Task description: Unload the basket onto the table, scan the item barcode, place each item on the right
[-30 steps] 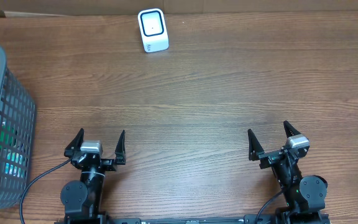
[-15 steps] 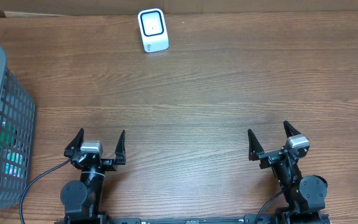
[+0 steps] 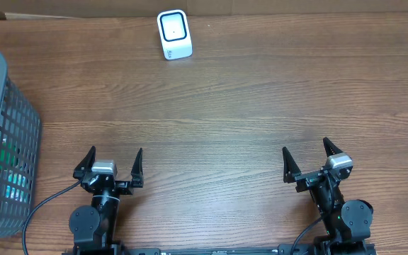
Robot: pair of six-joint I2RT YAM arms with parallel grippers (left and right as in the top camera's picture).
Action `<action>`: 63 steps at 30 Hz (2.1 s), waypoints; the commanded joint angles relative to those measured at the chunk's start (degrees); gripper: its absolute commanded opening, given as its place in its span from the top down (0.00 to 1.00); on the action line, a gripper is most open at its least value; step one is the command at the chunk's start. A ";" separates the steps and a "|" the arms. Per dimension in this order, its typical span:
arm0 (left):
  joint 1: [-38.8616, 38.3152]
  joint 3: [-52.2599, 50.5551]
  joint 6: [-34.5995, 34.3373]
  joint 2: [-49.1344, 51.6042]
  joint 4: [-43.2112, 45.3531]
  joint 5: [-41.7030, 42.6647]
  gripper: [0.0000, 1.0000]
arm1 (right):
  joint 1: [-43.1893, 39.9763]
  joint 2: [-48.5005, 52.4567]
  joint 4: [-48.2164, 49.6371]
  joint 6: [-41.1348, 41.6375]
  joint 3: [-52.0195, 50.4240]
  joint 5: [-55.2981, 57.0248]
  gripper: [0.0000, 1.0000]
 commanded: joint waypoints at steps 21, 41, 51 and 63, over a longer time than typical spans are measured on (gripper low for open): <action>-0.35 -0.24 0.70 -0.55 -0.07 -0.70 0.00 | 0.44 -0.61 0.20 -0.26 -0.61 0.52 0.00; -0.37 0.39 -4.52 -0.55 -0.20 -0.17 0.01 | 0.44 -0.61 0.20 -0.26 -0.61 0.52 0.00; -0.37 2.80 -4.50 -0.55 -1.90 -0.13 0.00 | 0.44 -0.61 0.20 -0.26 -0.61 0.52 0.00; -0.37 10.64 -4.48 2.89 -8.59 -0.17 0.00 | 0.44 -0.61 0.20 -0.26 -0.61 0.52 0.00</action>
